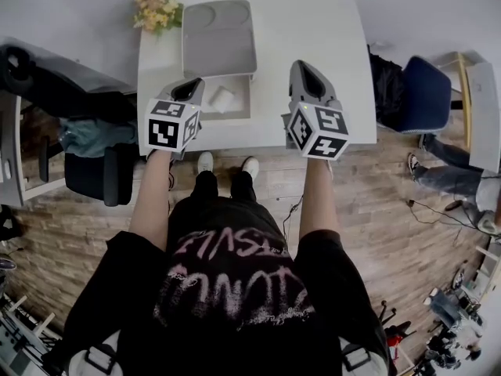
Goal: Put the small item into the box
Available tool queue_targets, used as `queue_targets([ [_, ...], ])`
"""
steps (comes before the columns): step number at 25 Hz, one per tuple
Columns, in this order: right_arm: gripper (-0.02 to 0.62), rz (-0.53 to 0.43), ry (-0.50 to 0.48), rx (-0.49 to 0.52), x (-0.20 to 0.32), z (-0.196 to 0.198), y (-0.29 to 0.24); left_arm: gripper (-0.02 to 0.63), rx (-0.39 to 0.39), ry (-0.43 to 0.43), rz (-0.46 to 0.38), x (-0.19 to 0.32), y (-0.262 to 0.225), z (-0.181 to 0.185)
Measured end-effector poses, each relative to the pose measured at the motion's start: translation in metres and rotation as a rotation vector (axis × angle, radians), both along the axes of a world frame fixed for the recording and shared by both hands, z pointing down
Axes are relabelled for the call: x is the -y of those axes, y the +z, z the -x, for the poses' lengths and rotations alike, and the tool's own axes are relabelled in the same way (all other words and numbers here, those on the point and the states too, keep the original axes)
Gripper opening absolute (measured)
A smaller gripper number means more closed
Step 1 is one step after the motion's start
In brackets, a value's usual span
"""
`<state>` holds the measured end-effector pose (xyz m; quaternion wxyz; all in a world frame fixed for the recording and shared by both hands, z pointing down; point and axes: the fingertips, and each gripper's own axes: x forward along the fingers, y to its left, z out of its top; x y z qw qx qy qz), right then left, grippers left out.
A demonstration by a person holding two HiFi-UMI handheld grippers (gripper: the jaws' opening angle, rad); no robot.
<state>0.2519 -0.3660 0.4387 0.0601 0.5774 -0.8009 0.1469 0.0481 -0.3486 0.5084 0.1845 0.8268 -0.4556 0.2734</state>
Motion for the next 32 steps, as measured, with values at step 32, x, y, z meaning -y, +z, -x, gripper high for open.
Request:
queue_targets([
  [32, 0.009, -0.139, 0.014, -0.030, 0.001, -0.003, -0.069, 0.003, -0.100, -0.097, -0.426, 0.026, -0.164, 0.029],
])
